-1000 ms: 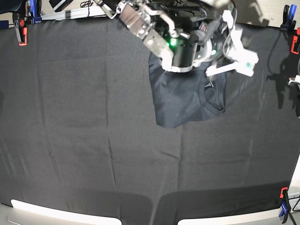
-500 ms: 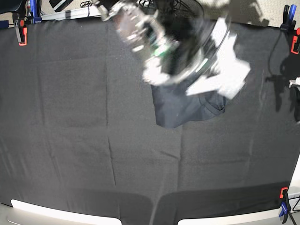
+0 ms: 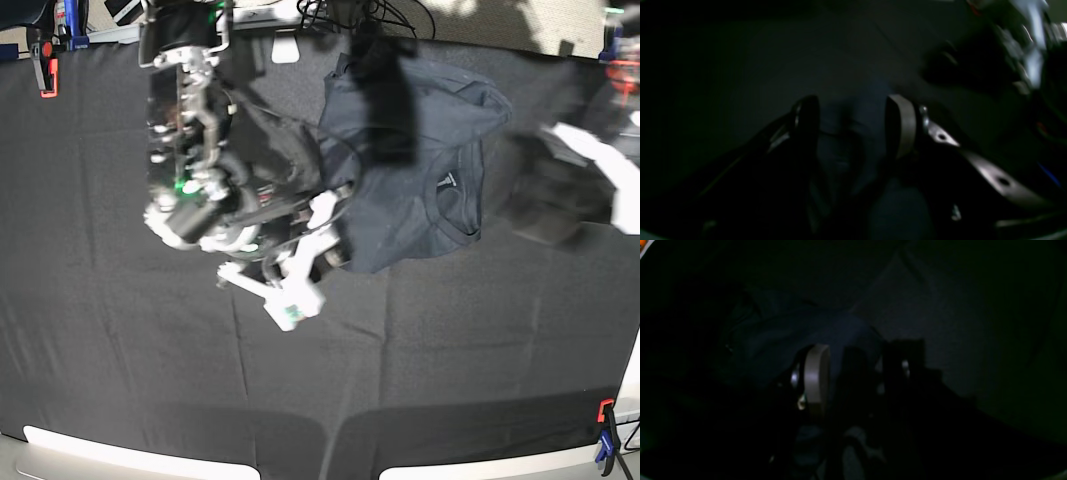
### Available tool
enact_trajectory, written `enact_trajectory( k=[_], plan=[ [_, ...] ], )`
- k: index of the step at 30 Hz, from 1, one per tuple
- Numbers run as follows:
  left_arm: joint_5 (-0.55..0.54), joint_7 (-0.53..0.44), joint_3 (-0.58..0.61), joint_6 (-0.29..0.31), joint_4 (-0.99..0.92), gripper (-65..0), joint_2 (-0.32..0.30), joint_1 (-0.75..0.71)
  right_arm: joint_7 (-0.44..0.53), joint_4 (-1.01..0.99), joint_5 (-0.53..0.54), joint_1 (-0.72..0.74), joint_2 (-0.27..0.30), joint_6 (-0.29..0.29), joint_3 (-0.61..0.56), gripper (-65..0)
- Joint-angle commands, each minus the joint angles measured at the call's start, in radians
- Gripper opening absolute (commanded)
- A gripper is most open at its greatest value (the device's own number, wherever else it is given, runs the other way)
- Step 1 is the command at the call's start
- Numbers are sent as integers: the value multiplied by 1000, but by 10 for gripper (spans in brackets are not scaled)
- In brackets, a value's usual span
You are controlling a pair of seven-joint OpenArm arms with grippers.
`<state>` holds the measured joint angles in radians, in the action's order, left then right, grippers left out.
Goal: Layout the t-shirt on the table in an organized manner, then fold the t-shirt properly
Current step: 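Lower the folded layer onto the shirt and release both grippers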
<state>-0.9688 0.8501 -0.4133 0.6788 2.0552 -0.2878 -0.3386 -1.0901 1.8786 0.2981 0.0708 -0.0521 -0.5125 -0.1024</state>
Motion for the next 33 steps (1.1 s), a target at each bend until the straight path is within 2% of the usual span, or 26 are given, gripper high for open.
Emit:
enact_trajectory(
  k=[1, 3, 6, 7, 11, 13, 21, 26, 30, 33],
  plan=[
    [-16, -15, 31, 7, 20, -360, -9, 6, 27, 19, 22, 21, 0, -4, 0, -394],
    [32, 9, 103, 7, 20, -360, -9, 5, 29, 19, 24, 21, -1, -4, -3, -394],
    [147, 118, 179, 7, 20, -360, -9, -2, 34, 19, 23, 21, 0, -5, -5, -394],
    [189, 126, 196, 7, 18, -360, -9, -16, 35, 19, 23, 21, 0, -4, -5, -394],
    [357, 26, 237, 7, 11, -360, -9, -122, 43, 19, 35, 21, -1, -5, -11, -394],
    [408, -1, 240, 6, 6, -360, -10, -170, 43, 19, 57, 21, -1, -5, -21, -394],
    [427, 9, 240, 6, -53, -360, -63, -261, 48, 19, 68, 21, -1, -6, -110, -394],
    [426, 6, 240, 6, -134, -360, -61, -262, 131, -2, -8, 21, -1, -6, -146, -394],
    [427, -50, 240, 6, -209, -360, -61, -254, 193, -72, -14, 34, -1, -6, -148, -394],
    [427, -88, 240, 6, -262, -360, -61, -230, 200, -154, -14, 66, -1, -6, -148, -394]
  ],
)
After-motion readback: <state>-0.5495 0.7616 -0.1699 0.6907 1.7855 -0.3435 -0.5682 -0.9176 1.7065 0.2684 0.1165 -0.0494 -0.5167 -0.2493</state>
